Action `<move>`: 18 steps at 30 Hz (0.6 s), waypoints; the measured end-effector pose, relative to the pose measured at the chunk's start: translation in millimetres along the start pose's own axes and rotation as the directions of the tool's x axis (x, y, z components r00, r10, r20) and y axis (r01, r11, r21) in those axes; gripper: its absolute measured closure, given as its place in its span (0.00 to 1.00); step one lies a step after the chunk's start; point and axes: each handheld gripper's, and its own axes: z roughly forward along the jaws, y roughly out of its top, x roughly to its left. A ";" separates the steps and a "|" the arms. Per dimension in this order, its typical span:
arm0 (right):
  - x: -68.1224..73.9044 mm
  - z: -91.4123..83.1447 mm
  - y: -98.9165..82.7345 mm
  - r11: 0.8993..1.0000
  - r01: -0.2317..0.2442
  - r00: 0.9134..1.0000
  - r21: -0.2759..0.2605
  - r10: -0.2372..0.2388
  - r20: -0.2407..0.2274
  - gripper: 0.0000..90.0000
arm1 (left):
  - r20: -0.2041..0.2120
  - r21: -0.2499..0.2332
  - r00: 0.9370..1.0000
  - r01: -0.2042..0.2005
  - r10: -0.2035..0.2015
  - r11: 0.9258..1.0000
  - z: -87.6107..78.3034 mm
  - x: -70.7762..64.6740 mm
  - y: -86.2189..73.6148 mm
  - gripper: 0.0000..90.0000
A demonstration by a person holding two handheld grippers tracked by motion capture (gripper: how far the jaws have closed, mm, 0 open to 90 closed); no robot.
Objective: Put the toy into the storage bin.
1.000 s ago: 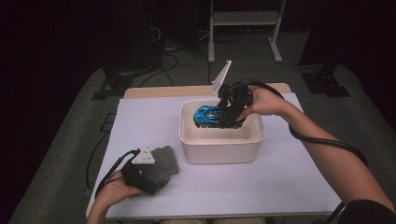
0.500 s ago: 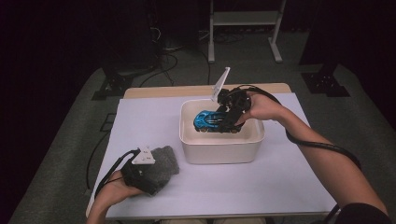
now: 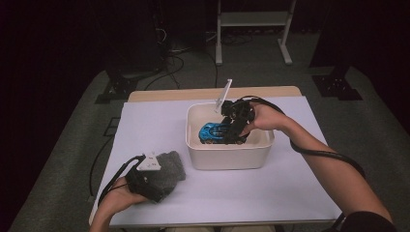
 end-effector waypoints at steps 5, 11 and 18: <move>-1.3 9.2 -1.9 1.000 -0.003 1.000 0.004 0.003 -0.015 0.28 | -0.001 -0.005 1.000 0.003 -0.003 1.000 -0.6 -0.4 -0.3 0.10; -2.4 15.9 -4.4 1.000 -0.011 1.000 0.011 0.011 -0.020 0.28 | -0.002 0.000 1.000 0.005 -0.005 1.000 -0.8 -0.7 -1.1 0.10; -5.4 21.2 -7.4 1.000 -0.016 1.000 0.016 0.017 -0.026 0.28 | -0.001 0.001 1.000 0.006 -0.006 1.000 -0.5 -1.2 -1.1 0.10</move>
